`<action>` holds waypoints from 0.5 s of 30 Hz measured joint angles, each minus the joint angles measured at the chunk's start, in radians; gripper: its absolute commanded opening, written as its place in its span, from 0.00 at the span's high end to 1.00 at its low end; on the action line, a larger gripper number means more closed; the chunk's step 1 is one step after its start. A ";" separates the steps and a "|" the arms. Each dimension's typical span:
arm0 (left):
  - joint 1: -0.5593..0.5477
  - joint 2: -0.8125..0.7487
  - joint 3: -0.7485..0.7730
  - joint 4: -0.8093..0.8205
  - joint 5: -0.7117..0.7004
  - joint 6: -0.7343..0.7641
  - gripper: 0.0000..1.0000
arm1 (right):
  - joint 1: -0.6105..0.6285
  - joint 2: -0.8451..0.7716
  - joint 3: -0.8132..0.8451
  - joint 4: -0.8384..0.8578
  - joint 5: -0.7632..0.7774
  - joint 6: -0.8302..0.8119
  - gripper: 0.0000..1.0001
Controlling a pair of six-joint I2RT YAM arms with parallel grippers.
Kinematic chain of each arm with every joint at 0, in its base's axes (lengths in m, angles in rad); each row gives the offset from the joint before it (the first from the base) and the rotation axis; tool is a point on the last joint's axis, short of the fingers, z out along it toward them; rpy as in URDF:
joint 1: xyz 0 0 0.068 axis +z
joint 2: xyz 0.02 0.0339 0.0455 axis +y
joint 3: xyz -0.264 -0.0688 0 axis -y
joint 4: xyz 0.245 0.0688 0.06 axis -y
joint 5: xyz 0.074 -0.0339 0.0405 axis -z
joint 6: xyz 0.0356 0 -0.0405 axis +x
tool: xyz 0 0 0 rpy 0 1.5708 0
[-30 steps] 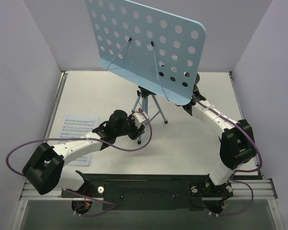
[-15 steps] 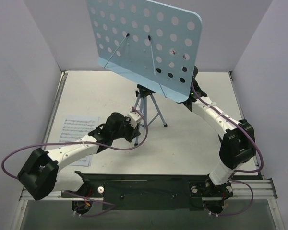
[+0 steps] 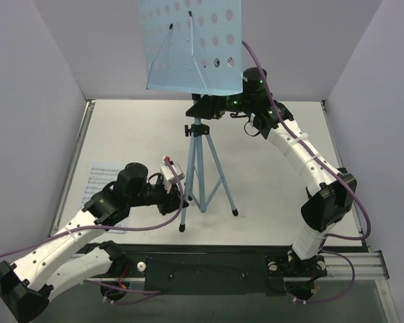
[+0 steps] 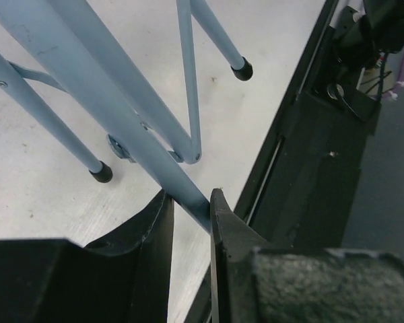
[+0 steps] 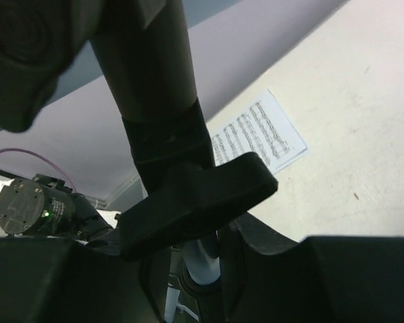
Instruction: Pack up the instrument practice props
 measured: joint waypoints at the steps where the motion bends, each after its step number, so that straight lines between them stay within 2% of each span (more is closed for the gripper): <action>1: -0.001 -0.015 0.001 -0.019 0.012 0.000 1.00 | 0.000 0.000 -0.011 0.000 0.002 0.011 1.00; 9: -0.005 -0.024 0.018 -0.113 0.103 -0.071 1.00 | -0.011 0.068 -0.147 -0.018 0.097 0.103 1.00; 13: -0.005 -0.014 0.017 -0.101 0.114 -0.122 1.00 | -0.016 0.128 -0.201 -0.020 0.158 0.145 1.00; 15: -0.014 -0.011 0.014 -0.010 0.126 -0.100 1.00 | -0.017 0.154 -0.219 -0.024 0.181 0.154 1.00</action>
